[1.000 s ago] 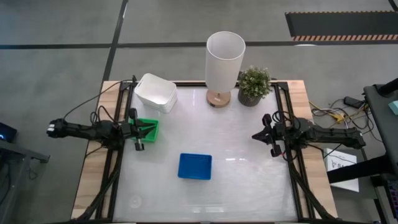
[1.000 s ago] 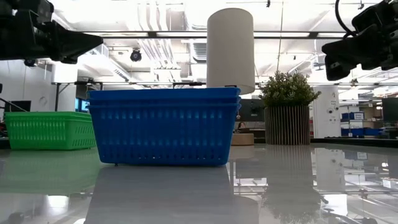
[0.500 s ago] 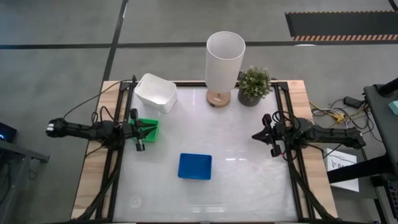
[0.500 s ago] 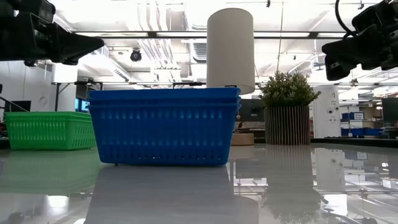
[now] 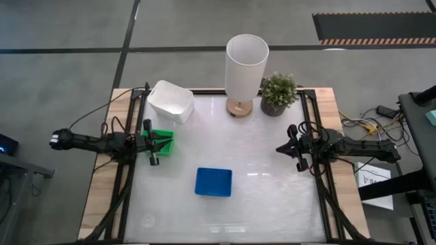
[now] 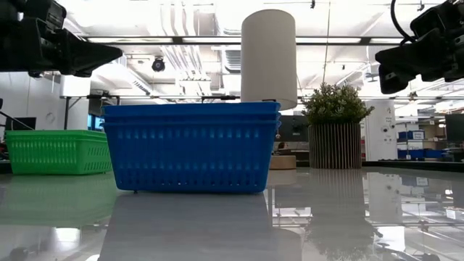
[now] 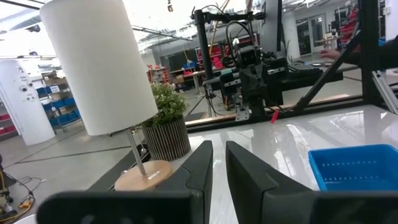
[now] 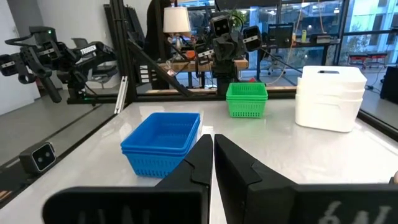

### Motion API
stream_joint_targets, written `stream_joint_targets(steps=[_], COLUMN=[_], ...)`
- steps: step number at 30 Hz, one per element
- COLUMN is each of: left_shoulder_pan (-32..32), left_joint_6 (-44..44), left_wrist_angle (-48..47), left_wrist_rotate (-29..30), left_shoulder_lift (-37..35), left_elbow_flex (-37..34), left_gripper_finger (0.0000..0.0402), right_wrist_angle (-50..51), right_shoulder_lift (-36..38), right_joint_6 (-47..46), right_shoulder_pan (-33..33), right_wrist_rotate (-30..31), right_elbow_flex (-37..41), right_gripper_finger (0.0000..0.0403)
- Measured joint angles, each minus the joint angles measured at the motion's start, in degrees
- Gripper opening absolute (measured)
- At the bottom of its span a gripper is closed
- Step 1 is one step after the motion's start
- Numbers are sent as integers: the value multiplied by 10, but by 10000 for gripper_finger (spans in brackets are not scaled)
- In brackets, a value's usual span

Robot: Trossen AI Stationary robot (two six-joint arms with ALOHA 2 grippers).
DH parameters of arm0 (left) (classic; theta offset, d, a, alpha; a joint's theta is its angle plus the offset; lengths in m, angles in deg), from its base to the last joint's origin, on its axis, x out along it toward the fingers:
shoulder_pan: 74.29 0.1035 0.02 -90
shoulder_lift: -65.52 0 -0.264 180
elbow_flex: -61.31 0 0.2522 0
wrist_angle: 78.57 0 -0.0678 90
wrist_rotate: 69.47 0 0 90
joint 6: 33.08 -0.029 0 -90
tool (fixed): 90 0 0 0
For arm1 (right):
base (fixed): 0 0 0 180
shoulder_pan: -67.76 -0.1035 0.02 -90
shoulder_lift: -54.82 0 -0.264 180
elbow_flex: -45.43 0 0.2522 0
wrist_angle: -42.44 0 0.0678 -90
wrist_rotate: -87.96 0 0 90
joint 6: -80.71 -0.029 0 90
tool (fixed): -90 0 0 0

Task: Stack baskets by color
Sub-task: Return to Home Position

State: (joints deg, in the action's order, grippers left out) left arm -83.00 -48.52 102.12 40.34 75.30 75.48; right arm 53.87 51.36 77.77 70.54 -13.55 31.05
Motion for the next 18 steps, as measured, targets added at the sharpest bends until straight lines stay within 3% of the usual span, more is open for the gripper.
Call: stream_joint_targets(steps=[18], left_shoulder_pan=[0], left_joint_6=[0], left_wrist_angle=[0], left_wrist_rotate=[0], left_shoulder_lift=[3], left_elbow_flex=[0], left_gripper_finger=[28], right_wrist_angle=[0], right_shoulder_lift=[0], right_joint_6=[0], right_shoulder_pan=[0], right_wrist_rotate=[0], right_elbow_flex=[0], right_gripper_finger=[9])
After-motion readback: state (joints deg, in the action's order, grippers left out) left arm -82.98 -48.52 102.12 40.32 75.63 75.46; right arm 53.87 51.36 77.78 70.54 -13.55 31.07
